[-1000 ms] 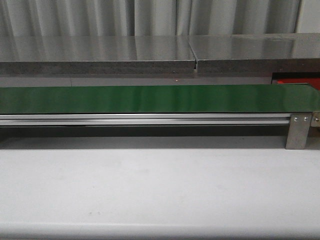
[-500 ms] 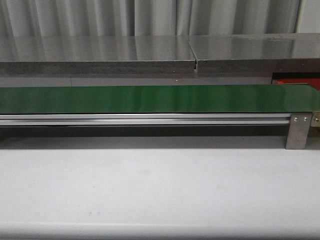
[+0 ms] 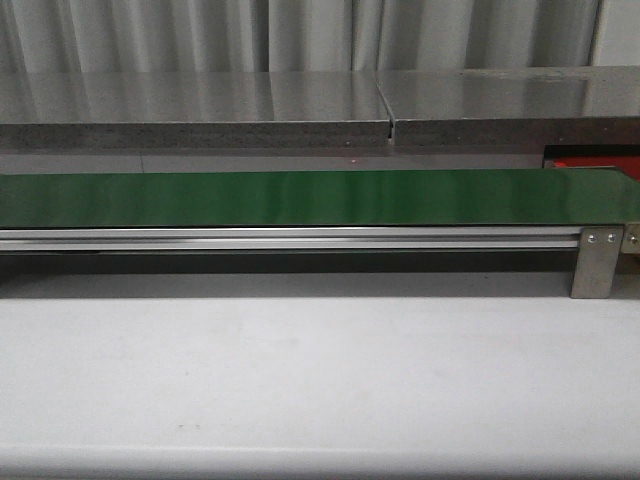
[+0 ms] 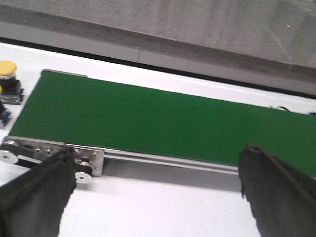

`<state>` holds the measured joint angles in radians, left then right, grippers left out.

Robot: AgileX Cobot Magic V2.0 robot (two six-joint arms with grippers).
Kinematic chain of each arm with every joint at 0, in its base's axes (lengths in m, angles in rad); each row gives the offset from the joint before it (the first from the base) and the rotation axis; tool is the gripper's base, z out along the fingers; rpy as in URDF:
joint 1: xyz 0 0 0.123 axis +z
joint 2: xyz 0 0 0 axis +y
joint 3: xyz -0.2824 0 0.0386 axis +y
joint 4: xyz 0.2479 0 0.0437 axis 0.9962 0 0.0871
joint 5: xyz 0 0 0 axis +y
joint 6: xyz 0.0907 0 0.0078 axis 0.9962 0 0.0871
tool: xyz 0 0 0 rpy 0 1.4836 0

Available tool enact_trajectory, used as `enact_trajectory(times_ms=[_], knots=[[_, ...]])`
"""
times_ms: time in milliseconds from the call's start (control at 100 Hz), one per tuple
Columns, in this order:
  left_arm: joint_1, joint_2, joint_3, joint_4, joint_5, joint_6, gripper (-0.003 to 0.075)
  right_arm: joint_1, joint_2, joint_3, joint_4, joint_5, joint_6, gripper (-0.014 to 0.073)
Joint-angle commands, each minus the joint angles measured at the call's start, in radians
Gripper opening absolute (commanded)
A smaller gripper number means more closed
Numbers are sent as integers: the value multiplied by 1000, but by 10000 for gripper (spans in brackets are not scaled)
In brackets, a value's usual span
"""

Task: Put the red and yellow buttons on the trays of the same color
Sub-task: 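Move the left gripper to a yellow button in the cluster and grasp it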

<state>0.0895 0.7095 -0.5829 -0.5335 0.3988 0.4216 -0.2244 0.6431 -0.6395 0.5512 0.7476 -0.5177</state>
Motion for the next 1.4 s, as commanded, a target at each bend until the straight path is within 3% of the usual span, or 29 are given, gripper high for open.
enact_trajectory(times_ms=[0,170,500,870,1390], knots=[[65,81,-95,-24,-87,-21,638,0,-1,-26,28,-59,-6,-67],[201,306,-255,-41,-57,-23,638,0,-1,-26,28,-59,-6,-67],[324,740,-582,-43,74,-23,638,0,-1,-26,28,-57,-6,-67],[355,1086,-811,-53,112,-23,637,0,-1,-26,28,-57,-6,-67],[355,1268,-951,-68,115,-23,587,0,-1,-26,28,-57,-6,-67]])
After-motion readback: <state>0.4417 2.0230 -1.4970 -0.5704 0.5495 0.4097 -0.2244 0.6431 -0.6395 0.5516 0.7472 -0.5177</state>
